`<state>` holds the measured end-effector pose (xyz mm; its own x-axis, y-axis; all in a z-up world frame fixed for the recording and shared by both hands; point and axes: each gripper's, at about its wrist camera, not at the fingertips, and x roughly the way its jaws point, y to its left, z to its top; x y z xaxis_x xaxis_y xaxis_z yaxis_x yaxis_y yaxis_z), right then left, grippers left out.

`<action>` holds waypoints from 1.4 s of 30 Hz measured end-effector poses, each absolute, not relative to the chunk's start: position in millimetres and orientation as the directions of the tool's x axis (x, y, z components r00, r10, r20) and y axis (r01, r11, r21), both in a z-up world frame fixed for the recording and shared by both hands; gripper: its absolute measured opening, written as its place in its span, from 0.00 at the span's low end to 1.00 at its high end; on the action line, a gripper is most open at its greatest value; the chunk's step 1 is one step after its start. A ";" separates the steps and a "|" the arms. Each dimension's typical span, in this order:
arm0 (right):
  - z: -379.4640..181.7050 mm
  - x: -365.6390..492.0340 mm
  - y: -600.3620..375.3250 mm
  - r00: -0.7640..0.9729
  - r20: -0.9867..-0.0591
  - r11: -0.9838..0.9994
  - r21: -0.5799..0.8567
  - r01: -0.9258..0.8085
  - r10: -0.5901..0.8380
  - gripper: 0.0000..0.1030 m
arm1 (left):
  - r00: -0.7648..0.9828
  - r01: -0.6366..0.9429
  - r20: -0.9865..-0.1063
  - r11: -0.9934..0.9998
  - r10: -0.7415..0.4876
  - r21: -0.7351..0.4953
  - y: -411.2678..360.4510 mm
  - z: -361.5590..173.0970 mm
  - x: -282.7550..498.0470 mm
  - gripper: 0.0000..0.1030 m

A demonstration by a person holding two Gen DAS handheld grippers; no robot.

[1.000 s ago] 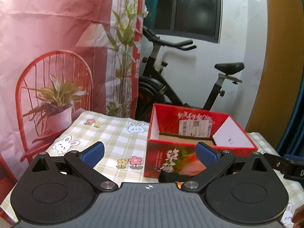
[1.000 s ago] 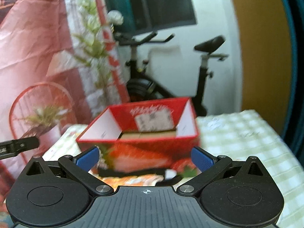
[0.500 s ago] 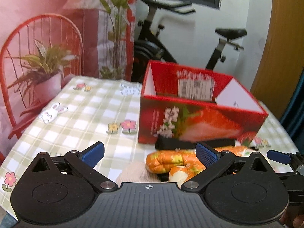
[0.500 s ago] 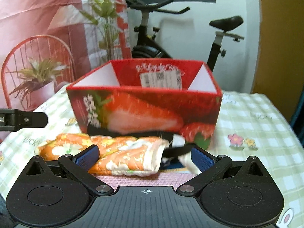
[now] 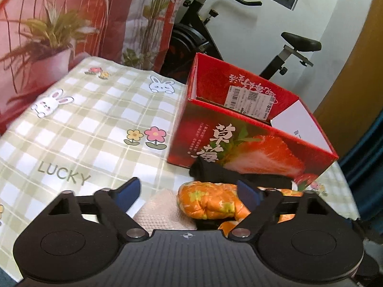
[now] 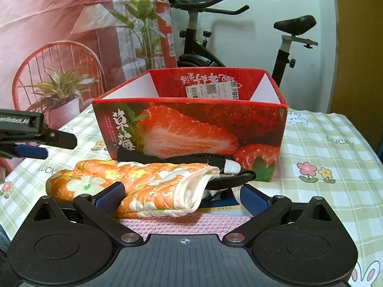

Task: Organize soft objects
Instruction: 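Move the left tool down to the orange floral cloth, then close the left gripper on the orange floral cloth and lift it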

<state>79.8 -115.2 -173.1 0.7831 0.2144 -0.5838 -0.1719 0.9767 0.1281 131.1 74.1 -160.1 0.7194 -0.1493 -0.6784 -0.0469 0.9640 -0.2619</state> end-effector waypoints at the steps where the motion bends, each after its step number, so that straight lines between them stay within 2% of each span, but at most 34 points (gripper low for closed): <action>1: -173.1 79.6 -115.3 0.784 -0.582 0.977 0.126 -0.174 0.215 0.98 | 0.719 -0.042 -0.676 0.962 -0.159 -0.271 73.8 -161.4 133.1 0.80; 4: -172.4 78.7 -113.8 0.789 -0.576 0.977 0.108 -0.183 0.212 0.98 | 0.701 -0.034 -0.683 0.947 -0.205 -0.320 77.0 -167.4 142.9 0.75; 9: -171.2 78.8 -113.6 0.791 -0.572 0.975 0.101 -0.198 0.220 0.94 | 0.638 -0.127 -0.710 0.868 -0.299 -0.480 92.3 -193.0 156.2 0.74; 13: -170.6 79.4 -114.4 0.785 -0.573 0.972 0.107 -0.211 0.234 0.91 | 0.606 -0.159 -0.705 0.812 -0.369 -0.561 96.2 -210.3 160.6 0.72; 15: -169.5 80.4 -114.5 0.781 -0.576 0.969 0.110 -0.220 0.242 0.87 | 0.605 -0.136 -0.691 0.804 -0.395 -0.579 94.2 -213.0 160.7 0.68; 16: -168.9 80.7 -114.5 0.778 -0.577 0.968 0.114 -0.225 0.248 0.86 | 0.605 -0.120 -0.684 0.802 -0.409 -0.586 93.1 -213.5 160.5 0.62; 18: -167.8 81.1 -115.4 0.770 -0.581 0.964 0.134 -0.231 0.265 0.79 | 0.602 -0.088 -0.665 0.791 -0.441 -0.605 89.9 -214.4 160.1 0.59; 20: -166.7 81.4 -116.3 0.760 -0.585 0.959 0.156 -0.237 0.283 0.75 | 0.610 -0.064 -0.650 0.789 -0.454 -0.611 87.8 -215.3 158.7 0.52; 25: -160.7 79.4 -116.2 0.750 -0.587 0.952 0.173 -0.253 0.306 0.62 | 0.636 0.000 -0.599 0.776 -0.487 -0.631 90.3 -208.7 147.2 0.40; 31: -145.5 70.3 -112.8 0.770 -0.562 0.952 0.134 -0.274 0.301 0.43 | 0.690 0.106 -0.548 0.815 -0.473 -0.569 83.5 -181.5 128.6 0.38; 33: -140.1 67.4 -114.4 0.776 -0.554 0.952 0.131 -0.276 0.301 0.33 | 0.707 0.149 -0.522 0.822 -0.477 -0.550 80.2 -171.1 121.3 0.38; 38: -131.8 58.8 -121.2 0.776 -0.548 0.949 0.135 -0.285 0.312 0.29 | 0.717 0.237 -0.485 0.830 -0.500 -0.505 70.5 -156.3 103.8 0.38; 42: -134.3 52.5 -125.6 0.769 -0.559 0.950 0.141 -0.279 0.309 0.29 | 0.691 0.241 -0.518 0.837 -0.504 -0.491 63.8 -163.8 99.3 0.38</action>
<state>52.5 -125.6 -134.3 0.7691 0.3091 -0.5594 -0.2794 0.9498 0.1407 99.3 63.8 -163.8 0.6911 -0.5037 -0.5183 0.2414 0.8368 -0.4914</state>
